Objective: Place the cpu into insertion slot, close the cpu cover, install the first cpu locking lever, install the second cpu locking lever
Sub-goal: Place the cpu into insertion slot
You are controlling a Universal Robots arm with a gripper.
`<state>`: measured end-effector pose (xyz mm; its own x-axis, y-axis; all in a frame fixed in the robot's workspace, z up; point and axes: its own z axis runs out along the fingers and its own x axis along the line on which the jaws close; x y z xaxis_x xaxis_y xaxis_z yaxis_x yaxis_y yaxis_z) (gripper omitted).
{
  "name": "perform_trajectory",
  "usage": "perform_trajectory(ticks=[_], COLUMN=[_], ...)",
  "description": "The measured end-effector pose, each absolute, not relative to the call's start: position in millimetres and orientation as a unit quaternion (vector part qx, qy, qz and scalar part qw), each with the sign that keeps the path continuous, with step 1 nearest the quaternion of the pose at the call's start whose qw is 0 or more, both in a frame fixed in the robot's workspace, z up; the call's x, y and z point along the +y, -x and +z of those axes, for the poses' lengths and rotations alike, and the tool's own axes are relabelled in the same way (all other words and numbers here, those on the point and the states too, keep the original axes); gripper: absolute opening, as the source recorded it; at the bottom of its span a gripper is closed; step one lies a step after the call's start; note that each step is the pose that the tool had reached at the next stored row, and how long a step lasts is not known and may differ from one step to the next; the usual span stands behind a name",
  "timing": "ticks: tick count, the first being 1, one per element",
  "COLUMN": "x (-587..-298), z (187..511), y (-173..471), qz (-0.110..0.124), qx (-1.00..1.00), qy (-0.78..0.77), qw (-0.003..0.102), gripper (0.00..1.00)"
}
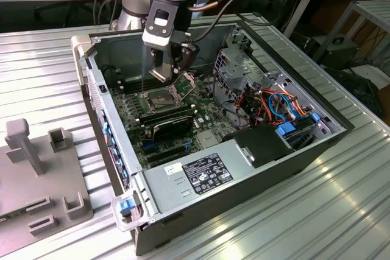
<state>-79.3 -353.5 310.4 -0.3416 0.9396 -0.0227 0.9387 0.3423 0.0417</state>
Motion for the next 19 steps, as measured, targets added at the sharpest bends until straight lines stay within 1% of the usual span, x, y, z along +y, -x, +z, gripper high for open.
perform_trajectory(ticks=[9, 19], x=[-351.8, -351.3], z=[297.4, 294.3], y=[70.3, 70.1], qz=[0.009, 0.01], qx=[0.794, 0.794], qy=[-0.607, -0.607], qw=[0.021, 0.02], gripper=[0.55, 0.55])
